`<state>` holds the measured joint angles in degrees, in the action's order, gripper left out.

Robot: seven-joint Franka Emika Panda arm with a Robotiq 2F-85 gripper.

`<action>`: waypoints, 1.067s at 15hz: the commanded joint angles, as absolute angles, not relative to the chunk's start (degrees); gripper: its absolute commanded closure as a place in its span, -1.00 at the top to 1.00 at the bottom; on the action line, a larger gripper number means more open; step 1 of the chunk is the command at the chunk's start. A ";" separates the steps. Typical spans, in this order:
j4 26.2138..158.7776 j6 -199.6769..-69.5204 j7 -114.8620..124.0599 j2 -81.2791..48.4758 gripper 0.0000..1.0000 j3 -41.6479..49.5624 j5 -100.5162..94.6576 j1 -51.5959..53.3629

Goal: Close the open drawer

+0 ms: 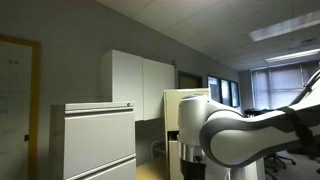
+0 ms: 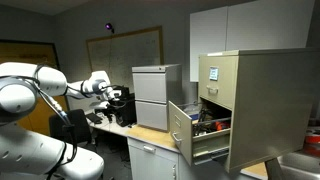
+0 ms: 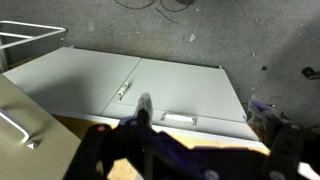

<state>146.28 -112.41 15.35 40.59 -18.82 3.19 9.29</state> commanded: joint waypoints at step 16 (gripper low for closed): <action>145.03 -118.00 16.29 36.89 1.00 -19.60 -10.21 5.83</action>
<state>146.29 -115.08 15.35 39.30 -18.83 -5.62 7.41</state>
